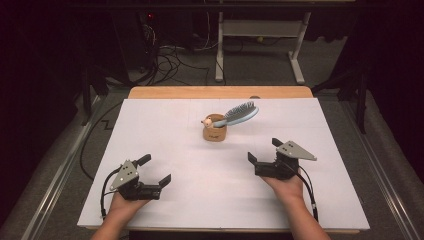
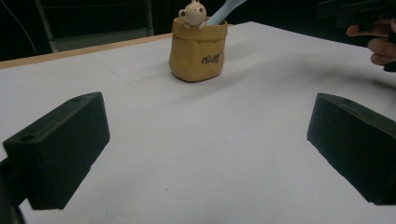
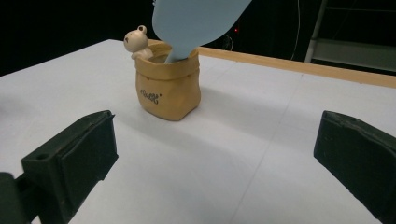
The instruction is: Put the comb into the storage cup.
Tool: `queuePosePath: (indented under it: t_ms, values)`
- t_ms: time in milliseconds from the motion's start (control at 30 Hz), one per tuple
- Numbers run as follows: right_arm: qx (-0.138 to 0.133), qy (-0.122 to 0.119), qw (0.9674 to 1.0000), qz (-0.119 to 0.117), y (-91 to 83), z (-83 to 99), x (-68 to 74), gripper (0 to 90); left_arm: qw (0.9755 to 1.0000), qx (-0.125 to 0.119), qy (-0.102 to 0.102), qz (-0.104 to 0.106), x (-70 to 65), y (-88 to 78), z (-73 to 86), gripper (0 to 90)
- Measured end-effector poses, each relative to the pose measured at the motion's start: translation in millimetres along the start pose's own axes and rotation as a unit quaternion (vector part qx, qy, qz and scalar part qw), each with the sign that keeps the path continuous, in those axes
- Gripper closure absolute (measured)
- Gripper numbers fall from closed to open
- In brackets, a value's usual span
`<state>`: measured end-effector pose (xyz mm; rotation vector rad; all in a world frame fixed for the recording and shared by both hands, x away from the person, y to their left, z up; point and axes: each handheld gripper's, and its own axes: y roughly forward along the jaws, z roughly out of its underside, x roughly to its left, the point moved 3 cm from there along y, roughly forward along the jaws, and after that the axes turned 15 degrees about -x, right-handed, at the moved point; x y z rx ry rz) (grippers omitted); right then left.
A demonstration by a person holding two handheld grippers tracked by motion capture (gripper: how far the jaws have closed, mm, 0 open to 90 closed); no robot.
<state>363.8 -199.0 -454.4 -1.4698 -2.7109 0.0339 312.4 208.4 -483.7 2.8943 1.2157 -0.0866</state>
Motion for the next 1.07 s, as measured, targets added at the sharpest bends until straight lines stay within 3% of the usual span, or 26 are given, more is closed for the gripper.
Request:
queuePosePath:
  t_ms: [267,567,667,800,1067]
  values:
    - [-0.011,-0.001,0.9999,0.006,-46.5,9.2,-11.0,0.1,1.0,0.006,0.001,0.0,-1.1,1.4,1.2,0.0]
    - [-0.045,0.003,0.9987,0.022,-92.3,9.8,-25.1,0.1,0.9999,0.01,0.0,0.001,-3.9,-0.2,0.0,0.0]
    - [-0.054,0.001,0.9983,0.024,-96.6,8.9,-26.5,0.2,1.0,0.006,-0.003,0.0,-3.6,-0.3,-0.9,0.0]
    - [-0.045,-0.009,0.9986,0.026,-92.9,11.4,-26.0,0.1,1.0,0.007,-0.006,-0.001,-1.5,-1.9,-1.2,0.0]
    - [-0.049,-0.003,0.9982,0.034,-96.2,10.8,-29.4,0.1,0.9999,0.0,-0.01,-0.002,1.6,-5.1,-3.3,0.0]
